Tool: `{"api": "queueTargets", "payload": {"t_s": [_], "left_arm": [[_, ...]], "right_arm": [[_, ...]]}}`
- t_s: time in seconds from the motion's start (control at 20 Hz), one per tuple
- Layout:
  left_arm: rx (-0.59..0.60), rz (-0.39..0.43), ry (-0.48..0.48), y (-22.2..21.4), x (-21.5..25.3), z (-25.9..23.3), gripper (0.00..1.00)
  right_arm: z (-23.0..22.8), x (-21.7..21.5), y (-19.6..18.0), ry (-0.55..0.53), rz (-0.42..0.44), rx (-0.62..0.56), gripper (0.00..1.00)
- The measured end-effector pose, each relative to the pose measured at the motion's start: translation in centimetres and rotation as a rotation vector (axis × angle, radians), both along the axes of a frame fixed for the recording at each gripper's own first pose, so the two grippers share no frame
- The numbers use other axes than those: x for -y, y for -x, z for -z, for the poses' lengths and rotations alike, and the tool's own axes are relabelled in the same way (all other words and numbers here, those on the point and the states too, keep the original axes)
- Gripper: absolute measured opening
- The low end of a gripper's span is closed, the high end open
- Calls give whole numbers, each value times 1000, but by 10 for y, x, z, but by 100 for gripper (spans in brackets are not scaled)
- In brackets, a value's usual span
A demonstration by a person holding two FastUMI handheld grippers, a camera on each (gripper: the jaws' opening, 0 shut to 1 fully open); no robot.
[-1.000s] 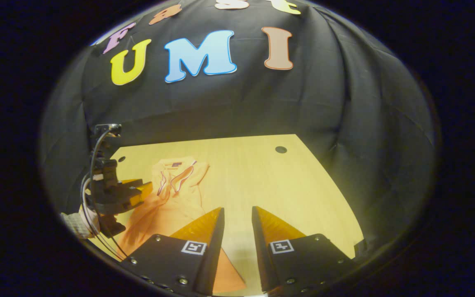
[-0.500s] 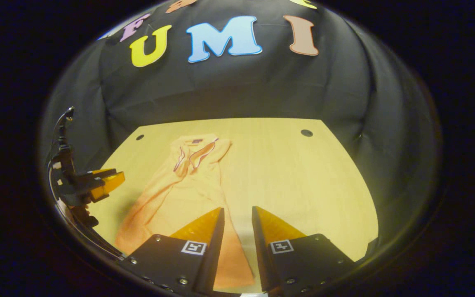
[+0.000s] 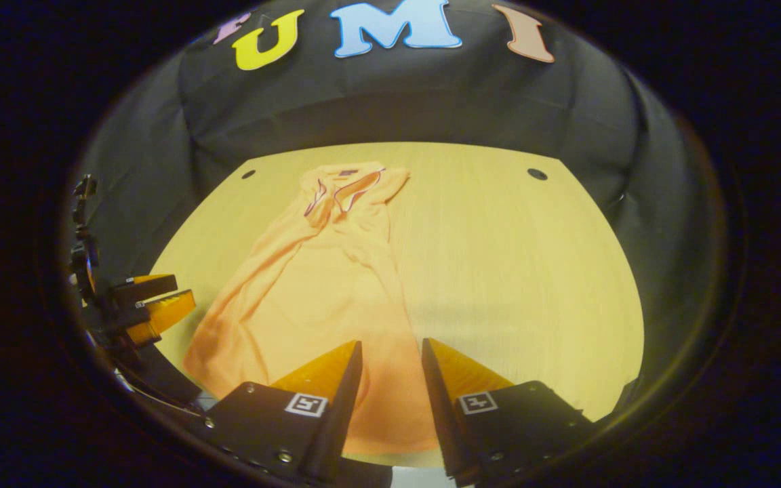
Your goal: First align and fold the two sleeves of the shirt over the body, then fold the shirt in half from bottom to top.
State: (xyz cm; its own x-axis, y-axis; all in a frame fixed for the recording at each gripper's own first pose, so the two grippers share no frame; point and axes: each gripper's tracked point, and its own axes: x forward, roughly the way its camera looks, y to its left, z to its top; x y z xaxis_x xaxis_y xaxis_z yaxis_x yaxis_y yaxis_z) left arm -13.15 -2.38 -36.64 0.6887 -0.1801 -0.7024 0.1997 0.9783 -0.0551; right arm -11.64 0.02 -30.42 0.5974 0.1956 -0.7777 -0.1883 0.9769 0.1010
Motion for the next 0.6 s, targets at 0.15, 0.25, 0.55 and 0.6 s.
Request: {"api": "queueTargets", "payload": {"t_s": [0.15,0.25,0.55,0.6], "left_arm": [[-44,16,-15,23,1,14,99],[-80,17,-15,37,1,23,100],[-191,-8,-21,74,-6,51,100],[-204,-15,-17,81,-9,53,100]], "right_arm": [[13,0,14,5,-7,-66,66],[23,2,24,10,-2,-113,76],[50,7,55,49,-8,-231,83],[55,7,61,60,-12,-245,83]]}}
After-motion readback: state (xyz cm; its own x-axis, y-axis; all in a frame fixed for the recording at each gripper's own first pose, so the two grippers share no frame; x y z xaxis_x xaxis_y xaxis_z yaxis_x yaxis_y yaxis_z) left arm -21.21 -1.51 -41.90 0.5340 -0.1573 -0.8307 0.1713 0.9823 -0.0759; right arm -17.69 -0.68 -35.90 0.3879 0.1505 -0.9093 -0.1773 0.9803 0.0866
